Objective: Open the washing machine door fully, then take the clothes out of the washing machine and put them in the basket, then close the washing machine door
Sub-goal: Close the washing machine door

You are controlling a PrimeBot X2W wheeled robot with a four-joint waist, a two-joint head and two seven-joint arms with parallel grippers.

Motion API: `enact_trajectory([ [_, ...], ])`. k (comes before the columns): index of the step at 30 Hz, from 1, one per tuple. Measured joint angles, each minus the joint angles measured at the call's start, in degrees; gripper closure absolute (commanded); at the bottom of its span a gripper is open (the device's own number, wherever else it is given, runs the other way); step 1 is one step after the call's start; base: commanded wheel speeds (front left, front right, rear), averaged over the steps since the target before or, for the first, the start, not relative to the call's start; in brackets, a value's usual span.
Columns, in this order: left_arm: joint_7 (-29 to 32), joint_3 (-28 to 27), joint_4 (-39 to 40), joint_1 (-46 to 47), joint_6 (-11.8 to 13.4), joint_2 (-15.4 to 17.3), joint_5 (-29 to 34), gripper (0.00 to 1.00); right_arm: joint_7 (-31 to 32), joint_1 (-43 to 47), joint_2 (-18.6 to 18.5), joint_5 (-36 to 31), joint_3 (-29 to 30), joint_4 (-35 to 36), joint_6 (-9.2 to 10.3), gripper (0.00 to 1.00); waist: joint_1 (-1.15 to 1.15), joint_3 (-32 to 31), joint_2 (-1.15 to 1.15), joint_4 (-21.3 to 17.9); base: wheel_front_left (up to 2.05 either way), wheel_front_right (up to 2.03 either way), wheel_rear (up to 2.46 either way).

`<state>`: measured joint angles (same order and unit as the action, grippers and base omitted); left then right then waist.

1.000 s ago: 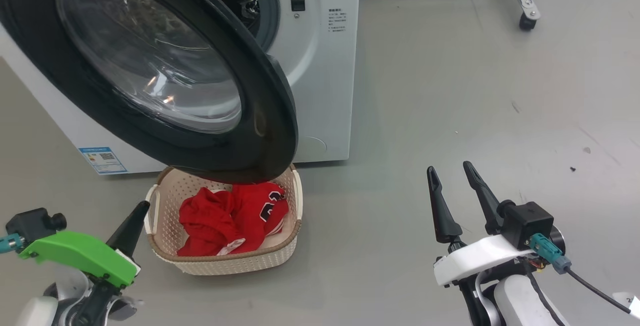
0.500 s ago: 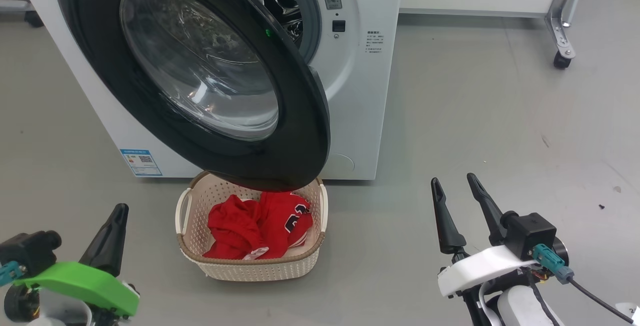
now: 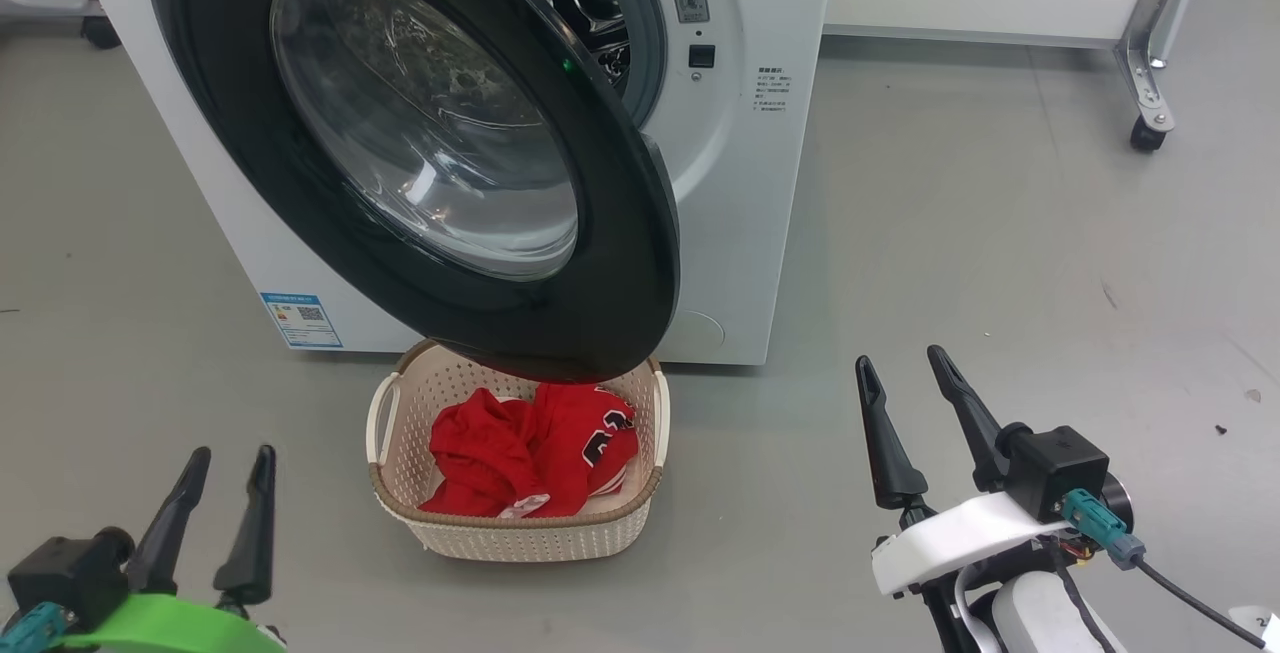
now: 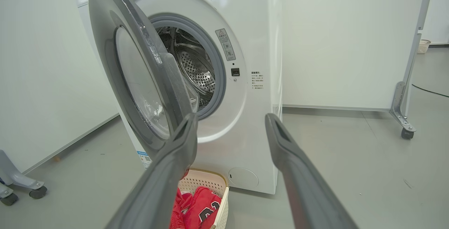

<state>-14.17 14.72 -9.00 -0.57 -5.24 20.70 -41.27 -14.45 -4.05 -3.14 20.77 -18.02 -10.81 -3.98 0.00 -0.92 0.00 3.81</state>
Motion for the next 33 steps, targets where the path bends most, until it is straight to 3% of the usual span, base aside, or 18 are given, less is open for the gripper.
enact_trajectory([
  [28,-0.03,0.34,0.08,-1.82,1.43,-3.45,3.64,0.0,0.0,0.23,0.08,-0.49,0.97,0.0,-0.4,0.0,0.0,0.34,0.0,-0.29,0.0,0.0,0.0],
  [33,-0.04,0.03,0.09,-1.91,1.47,-3.6,4.0,0.0,0.0,0.31,0.3,-0.8,3.55,-0.05,2.22,0.0,0.0,0.46,0.0,-0.35,0.0,0.0,0.0],
])
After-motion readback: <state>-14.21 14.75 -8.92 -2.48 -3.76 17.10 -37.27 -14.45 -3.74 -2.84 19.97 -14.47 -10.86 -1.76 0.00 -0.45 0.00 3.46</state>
